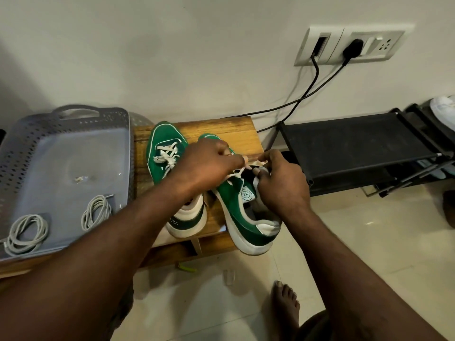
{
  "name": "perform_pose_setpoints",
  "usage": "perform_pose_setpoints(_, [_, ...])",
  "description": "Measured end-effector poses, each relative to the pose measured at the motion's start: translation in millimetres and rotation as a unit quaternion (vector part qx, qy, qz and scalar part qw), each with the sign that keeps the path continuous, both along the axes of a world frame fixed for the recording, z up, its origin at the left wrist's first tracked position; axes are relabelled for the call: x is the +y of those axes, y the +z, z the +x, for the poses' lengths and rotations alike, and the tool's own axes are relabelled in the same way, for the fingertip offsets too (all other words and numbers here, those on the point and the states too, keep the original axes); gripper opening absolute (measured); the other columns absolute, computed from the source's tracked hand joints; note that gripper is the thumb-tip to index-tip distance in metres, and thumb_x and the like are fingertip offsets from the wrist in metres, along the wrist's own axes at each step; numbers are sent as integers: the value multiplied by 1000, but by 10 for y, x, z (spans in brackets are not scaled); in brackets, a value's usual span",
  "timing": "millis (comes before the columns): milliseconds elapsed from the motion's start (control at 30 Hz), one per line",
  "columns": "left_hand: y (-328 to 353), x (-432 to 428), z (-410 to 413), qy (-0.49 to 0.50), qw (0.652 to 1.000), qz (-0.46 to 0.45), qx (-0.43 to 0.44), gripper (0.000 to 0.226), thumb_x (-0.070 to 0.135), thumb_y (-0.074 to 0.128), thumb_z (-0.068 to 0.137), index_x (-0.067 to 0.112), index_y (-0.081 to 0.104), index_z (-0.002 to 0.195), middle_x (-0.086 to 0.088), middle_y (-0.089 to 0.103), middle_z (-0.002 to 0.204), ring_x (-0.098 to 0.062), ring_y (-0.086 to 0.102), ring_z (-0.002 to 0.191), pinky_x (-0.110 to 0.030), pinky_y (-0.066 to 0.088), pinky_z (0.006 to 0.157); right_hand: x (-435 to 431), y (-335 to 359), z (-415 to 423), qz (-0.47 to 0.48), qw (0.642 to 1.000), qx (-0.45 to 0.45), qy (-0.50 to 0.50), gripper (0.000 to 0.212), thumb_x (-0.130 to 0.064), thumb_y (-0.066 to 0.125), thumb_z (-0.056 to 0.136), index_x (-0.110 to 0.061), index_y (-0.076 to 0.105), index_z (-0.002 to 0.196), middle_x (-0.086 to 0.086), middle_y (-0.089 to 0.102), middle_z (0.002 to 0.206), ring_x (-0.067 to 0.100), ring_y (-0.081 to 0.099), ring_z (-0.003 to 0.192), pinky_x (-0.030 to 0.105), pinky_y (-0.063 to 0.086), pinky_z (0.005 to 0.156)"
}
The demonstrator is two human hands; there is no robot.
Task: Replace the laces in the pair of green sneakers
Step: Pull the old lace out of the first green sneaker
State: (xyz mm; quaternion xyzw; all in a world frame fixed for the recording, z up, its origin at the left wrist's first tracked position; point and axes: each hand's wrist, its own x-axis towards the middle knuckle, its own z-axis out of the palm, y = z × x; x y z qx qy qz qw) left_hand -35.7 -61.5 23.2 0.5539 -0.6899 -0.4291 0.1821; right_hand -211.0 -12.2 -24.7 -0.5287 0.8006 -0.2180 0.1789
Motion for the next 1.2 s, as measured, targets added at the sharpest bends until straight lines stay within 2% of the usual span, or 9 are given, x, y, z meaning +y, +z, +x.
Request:
perform_pose_setpoints(67, [5,24,-38,-66,987,-42,-138,36,54,72,92,20,73,80,-1,71,78,-19,67,74,-37,54,69,-9,5,20,-3,1000,-2,-1,35,-29,68,101,-33,56,133,-2,71,107,12,64,81,27,44,56])
perform_pose_setpoints(133, [44,47,-49,-91,986,-41,-132,27,44,68,99,25,76,80,4,73,83,-15,67,78,-33,52,69,-11,6,35,-4,1000,1,1,35,-29,69,100,-33,56,133,-2,71,107,14,65,82,28,46,58])
perform_pose_setpoints(333, [181,46,90,-152,954,32,255,28,26,66,98,13,76,76,-11,74,108,-29,70,103,-45,57,94,10,25,12,1,1000,16,1,34,-25,66,101,-31,55,133,1,70,106,19,63,85,32,46,63])
perform_pose_setpoints(433, [218,24,119,-133,915,143,353,37,16,59,100,10,62,63,-17,68,70,-32,66,63,-31,55,63,1,37,-14,5,1000,8,-3,33,-29,66,101,-32,57,132,-3,69,106,16,63,86,31,45,63])
perform_pose_setpoints(533, [184,-40,106,-40,891,170,419,45,13,63,93,21,54,50,0,35,46,-16,26,39,-26,29,44,-24,28,3,12,1000,9,1,33,-32,65,103,-33,55,134,0,71,111,17,63,87,32,46,66])
perform_pose_setpoints(700, [78,-24,36,-7,999,37,38,31,34,86,83,16,60,82,1,67,73,-13,60,61,-30,51,59,-19,22,22,14,1000,23,10,37,-30,63,103,-32,55,139,1,71,105,17,65,85,33,52,67])
perform_pose_setpoints(767, [-9,16,14,-11,999,37,-30,34,37,86,83,26,60,101,3,71,90,-15,70,80,-37,59,70,-18,22,32,13,999,26,14,38,-29,64,103,-33,56,140,0,71,105,16,65,84,32,52,66])
perform_pose_setpoints(933, [-59,101,-63,-72,977,-86,-183,19,56,70,92,37,67,94,10,66,84,-11,62,79,-30,48,65,-19,2,85,1,1000,25,14,47,-28,64,102,-38,49,146,1,73,113,18,68,89,40,61,74])
perform_pose_setpoints(1200, [-162,101,-146,-108,940,-192,-260,14,27,62,100,20,63,113,-1,53,110,-24,56,101,-44,52,83,1,6,132,-4,998,50,37,47,-31,61,104,-37,49,148,2,74,114,22,69,95,44,62,80])
